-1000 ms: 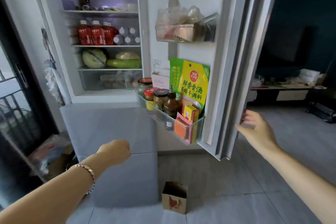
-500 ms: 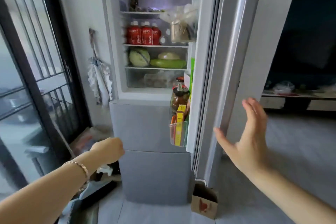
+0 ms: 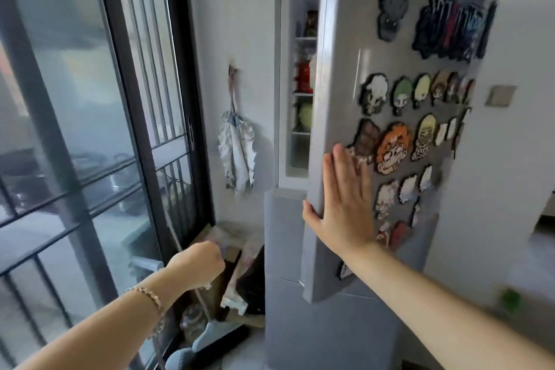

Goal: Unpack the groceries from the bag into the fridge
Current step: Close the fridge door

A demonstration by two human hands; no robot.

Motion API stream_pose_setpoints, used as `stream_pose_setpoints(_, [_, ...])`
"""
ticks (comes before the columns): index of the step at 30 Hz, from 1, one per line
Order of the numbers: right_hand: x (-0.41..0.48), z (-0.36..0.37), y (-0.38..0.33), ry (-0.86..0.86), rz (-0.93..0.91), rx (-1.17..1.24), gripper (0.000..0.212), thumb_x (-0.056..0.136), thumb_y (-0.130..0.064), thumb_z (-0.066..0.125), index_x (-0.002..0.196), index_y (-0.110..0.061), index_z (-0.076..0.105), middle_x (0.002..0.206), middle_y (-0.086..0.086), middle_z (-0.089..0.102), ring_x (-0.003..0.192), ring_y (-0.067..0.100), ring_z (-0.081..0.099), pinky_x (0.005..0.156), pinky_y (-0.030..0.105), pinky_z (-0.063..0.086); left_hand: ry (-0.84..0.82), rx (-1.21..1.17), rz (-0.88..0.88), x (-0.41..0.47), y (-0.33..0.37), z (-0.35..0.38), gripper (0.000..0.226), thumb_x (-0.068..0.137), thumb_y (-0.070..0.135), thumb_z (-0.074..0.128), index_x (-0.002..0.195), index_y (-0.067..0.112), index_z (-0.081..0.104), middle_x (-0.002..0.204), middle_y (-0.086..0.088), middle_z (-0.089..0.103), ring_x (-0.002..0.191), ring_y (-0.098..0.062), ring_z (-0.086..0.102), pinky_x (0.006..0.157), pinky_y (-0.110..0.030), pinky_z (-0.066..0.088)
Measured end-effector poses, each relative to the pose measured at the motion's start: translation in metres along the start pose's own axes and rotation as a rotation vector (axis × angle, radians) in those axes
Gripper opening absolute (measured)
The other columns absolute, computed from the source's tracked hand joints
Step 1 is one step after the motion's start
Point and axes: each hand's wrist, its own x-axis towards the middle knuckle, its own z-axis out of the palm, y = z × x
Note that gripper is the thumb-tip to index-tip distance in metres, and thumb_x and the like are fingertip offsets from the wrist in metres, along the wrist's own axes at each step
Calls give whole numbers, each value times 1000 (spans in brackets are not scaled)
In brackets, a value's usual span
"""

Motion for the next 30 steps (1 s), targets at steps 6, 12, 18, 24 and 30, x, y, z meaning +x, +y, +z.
stream_pose_setpoints(6, [47,119,-43,84,0,53,97,68,-20,69,143,-7,10,149,14,20,145,23,4,116,46,9,-47,18,0,79,-21,-28,27,93,30,44,97,16,68,86,4,55,92,-22,61,83,-30,50])
stream_pose_setpoints(12, [89,233,-57,124,30,26,97,66,-13,71,143,-8,14,147,11,24,142,24,13,116,45,4,-15,-45,-48,176,-37,-58,19,86,18,42,73,17,56,78,1,60,78,-22,61,70,-28,50])
stream_pose_setpoints(18, [119,318,-49,50,75,-40,81,79,-13,57,148,-6,15,153,9,15,146,16,-9,117,44,1,-42,-90,-44,238,-51,-71,18,86,22,44,71,21,55,67,8,54,67,-17,55,61,-24,44])
stream_pose_setpoints(24, [144,365,-41,-66,152,-114,92,68,-9,75,144,-4,24,156,9,6,145,14,-13,116,44,-1,-48,-97,-30,274,-80,-80,18,89,20,43,76,22,55,72,7,53,72,-17,53,62,-24,41])
stream_pose_setpoints(30, [157,373,-42,-235,192,-201,101,55,-10,84,141,0,31,151,17,27,143,25,10,114,46,-1,-66,19,64,275,-96,-84,27,92,23,45,108,15,65,113,-5,64,106,-24,60,91,-33,49])
